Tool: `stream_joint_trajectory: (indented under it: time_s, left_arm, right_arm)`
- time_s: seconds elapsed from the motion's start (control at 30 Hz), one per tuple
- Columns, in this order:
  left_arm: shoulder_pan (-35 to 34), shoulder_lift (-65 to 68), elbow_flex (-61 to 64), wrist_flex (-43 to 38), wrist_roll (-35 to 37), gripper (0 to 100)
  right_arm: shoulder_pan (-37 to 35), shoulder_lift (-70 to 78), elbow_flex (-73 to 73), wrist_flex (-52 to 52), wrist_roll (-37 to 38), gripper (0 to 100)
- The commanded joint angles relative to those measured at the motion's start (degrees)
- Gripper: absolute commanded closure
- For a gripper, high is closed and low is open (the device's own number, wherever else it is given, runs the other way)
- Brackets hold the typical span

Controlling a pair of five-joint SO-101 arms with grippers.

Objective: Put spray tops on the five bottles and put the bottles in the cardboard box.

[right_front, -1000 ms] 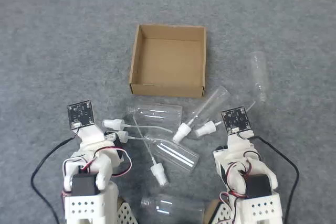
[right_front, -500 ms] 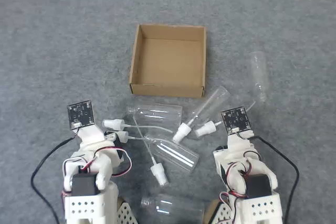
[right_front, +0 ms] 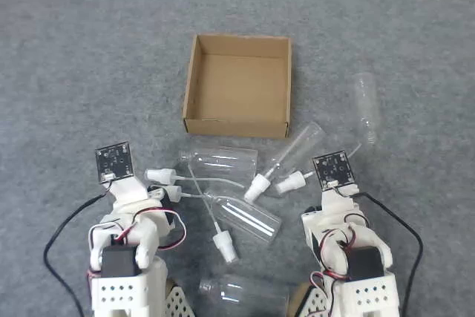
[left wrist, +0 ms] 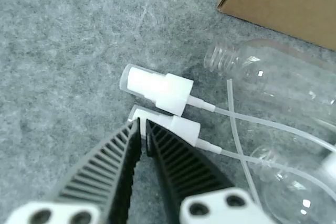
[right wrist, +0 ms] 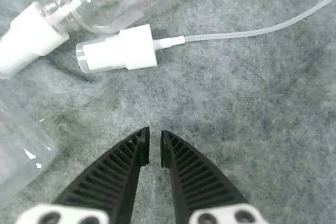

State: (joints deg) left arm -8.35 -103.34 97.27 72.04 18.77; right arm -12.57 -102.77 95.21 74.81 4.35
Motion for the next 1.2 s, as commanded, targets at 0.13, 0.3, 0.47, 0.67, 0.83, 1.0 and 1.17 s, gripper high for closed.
stream_joint_trajectory:
  time_s: [0.13, 0.3, 0.47, 0.67, 0.83, 1.0, 1.17]
  left_arm:
    - [3.34, -1.05, -1.01, 0.26, -0.53, 99]
    - [3.43, -1.05, -5.05, 0.18, -0.53, 99]
    - [3.78, -1.05, -8.57, -0.97, -0.62, 99]
    - [1.58, -1.05, -8.57, -2.20, -0.62, 99]
    - [-0.09, -1.05, -10.07, -2.11, -10.29, 99]
    - [-2.99, -1.05, -9.98, -3.78, -23.30, 99]
    - [-4.92, -1.05, -9.80, -4.13, -23.56, 99]
  right_arm:
    - [0.66, -1.19, 1.23, 0.40, -0.35, 99.1]
    - [0.66, -1.19, 1.23, 0.13, -0.26, 99.1]
    - [0.66, -1.19, 0.88, 0.13, -0.26, 99.1]
    - [0.75, -1.19, -2.73, 0.13, -0.26, 99.1]
    - [0.75, -1.19, -8.18, 0.13, -0.44, 99.1]
    - [0.75, -1.19, -14.68, 0.13, -0.26, 99.1]
    - [0.75, -1.19, -19.78, 0.13, -0.26, 99.1]
